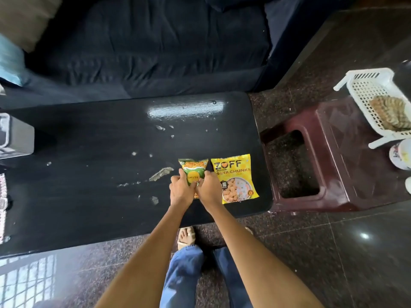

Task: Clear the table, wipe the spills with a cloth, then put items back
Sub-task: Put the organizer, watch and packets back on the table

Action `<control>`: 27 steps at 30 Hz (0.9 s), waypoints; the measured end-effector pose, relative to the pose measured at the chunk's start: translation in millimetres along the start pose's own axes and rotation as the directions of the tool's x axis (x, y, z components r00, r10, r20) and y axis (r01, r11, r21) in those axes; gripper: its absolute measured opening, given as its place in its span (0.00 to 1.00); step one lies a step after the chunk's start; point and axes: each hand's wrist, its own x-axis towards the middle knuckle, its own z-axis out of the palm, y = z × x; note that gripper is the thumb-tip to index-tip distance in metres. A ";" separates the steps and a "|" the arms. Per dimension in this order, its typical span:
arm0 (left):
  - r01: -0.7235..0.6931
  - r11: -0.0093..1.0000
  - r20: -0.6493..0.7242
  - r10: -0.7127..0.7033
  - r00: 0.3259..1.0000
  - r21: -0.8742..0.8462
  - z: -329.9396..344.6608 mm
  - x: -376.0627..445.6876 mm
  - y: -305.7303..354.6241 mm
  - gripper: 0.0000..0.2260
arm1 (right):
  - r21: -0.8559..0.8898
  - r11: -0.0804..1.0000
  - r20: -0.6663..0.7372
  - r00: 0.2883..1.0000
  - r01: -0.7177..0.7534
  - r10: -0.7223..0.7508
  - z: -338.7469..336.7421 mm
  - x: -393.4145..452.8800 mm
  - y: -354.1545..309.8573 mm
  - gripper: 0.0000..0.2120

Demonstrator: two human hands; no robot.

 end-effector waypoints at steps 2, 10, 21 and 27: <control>0.034 0.999 0.015 -0.034 0.999 -0.007 1.8 -7.1 0.3 0.30 | -0.021 1.000 0.052 0.999 -0.007 0.008 -3.6 -3.0 -0.6 0.03; 0.065 0.996 -0.050 -0.063 0.997 0.055 6.0 -22.1 -0.9 0.32 | -0.136 0.990 0.084 0.996 0.031 -0.019 -10.4 -9.4 1.1 0.14; -0.135 0.982 -0.220 0.162 0.962 0.133 1.0 -40.3 75.3 0.21 | 0.071 0.995 -0.258 0.965 0.070 -0.049 -90.3 -6.1 36.1 0.15; -0.322 0.936 -0.120 0.339 0.933 0.141 53.5 -59.6 173.4 0.18 | 0.124 0.992 -0.480 0.877 0.035 0.029 -184.6 2.8 91.5 0.21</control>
